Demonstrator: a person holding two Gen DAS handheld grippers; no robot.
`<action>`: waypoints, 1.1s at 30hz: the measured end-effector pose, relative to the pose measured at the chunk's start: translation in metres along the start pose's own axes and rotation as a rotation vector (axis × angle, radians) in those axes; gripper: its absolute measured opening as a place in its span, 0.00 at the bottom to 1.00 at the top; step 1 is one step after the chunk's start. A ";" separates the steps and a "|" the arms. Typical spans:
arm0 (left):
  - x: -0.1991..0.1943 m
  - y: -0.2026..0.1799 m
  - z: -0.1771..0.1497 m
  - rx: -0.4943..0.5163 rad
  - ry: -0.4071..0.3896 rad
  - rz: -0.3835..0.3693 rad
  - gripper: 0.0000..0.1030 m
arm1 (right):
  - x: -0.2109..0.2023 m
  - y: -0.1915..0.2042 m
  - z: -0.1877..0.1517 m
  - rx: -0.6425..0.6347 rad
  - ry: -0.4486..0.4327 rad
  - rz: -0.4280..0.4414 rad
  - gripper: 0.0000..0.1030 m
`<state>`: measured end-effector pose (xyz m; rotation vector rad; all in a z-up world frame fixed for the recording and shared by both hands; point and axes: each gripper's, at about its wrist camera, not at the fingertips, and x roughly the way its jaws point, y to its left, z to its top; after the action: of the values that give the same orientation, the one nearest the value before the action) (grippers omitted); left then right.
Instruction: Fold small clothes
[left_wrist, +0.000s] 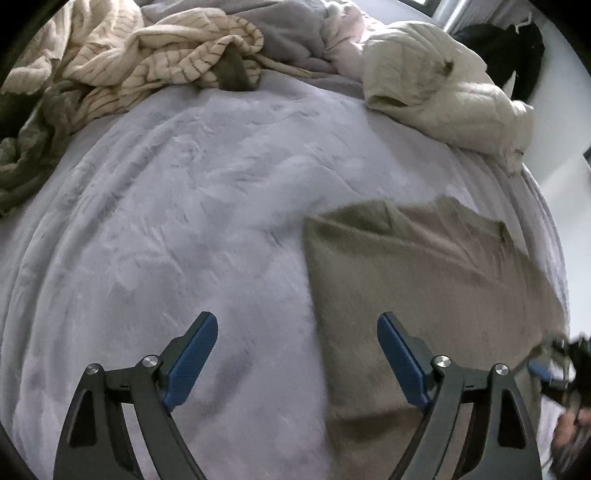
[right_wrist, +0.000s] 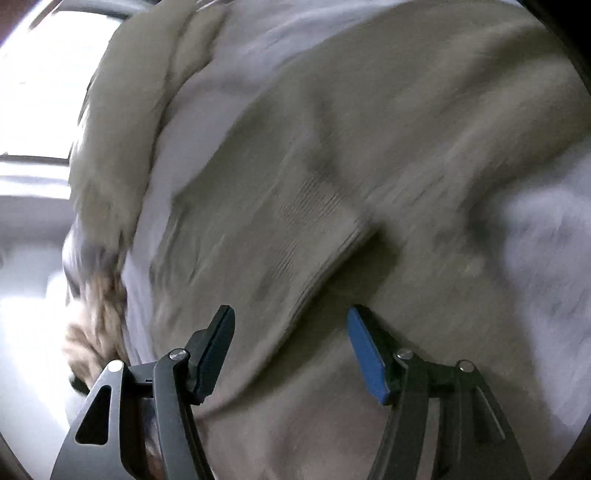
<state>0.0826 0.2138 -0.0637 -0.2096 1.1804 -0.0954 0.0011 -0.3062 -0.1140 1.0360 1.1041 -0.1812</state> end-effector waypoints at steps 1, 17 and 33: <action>0.000 -0.008 -0.003 0.007 0.001 0.007 0.85 | 0.001 -0.004 0.007 0.017 -0.003 0.009 0.47; -0.009 -0.078 -0.062 0.118 0.098 0.075 0.86 | 0.000 0.008 0.020 -0.330 0.020 -0.237 0.18; -0.036 -0.166 -0.121 0.236 0.245 0.017 0.86 | -0.056 -0.037 -0.060 -0.178 0.188 -0.171 0.62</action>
<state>-0.0376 0.0448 -0.0398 0.0214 1.4024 -0.2489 -0.0868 -0.3001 -0.0952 0.8110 1.3557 -0.1212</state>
